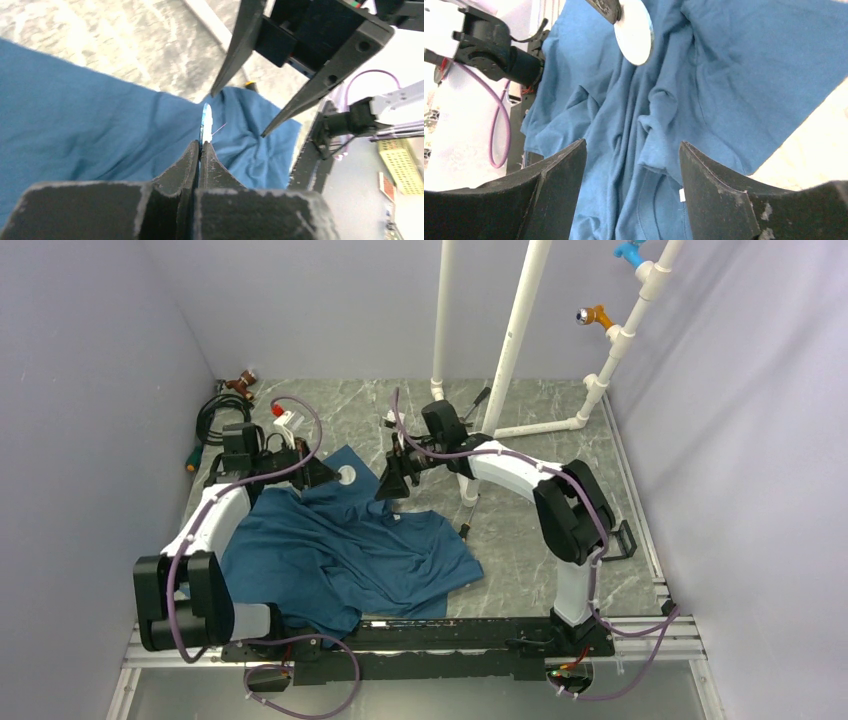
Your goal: Remove the brooch from the garment
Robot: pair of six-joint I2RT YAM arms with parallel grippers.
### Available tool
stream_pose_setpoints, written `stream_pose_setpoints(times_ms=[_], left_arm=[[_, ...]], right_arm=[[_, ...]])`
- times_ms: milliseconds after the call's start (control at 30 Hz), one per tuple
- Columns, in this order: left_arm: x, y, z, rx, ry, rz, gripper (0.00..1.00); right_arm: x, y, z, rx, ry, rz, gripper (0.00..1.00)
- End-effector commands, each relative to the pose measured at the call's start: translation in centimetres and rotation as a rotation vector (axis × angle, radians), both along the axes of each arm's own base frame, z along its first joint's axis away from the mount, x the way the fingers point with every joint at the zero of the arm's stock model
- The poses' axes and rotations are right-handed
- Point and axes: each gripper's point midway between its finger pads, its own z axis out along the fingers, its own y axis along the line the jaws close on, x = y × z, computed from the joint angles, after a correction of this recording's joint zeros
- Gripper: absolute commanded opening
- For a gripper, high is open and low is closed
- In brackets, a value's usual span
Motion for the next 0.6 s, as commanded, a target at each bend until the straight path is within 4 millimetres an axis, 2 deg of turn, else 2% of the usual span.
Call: stream_pose_setpoints(times_ms=[0, 300, 467, 567], left_arm=[[-2.3, -1.6, 5.2, -0.118, -0.085, -0.122, 0.0], [-5.0, -3.1, 8.5, -0.192, -0.142, -0.247, 0.0], [-6.4, -4.3, 9.8, -0.207, -0.181, -0.316, 0.0], [-7.4, -5.3, 10.2, -0.197, -0.211, -0.366, 0.0]], right_arm=[[-0.8, -0.3, 6.2, 0.133, -0.156, 0.059, 0.71], [-3.4, -0.9, 11.9, 0.252, -0.201, 0.111, 0.79], [-4.7, -0.2, 12.7, 0.253, -0.201, 0.16, 0.81], [-4.9, 0.0, 12.9, 0.263, -0.201, 0.179, 0.79]])
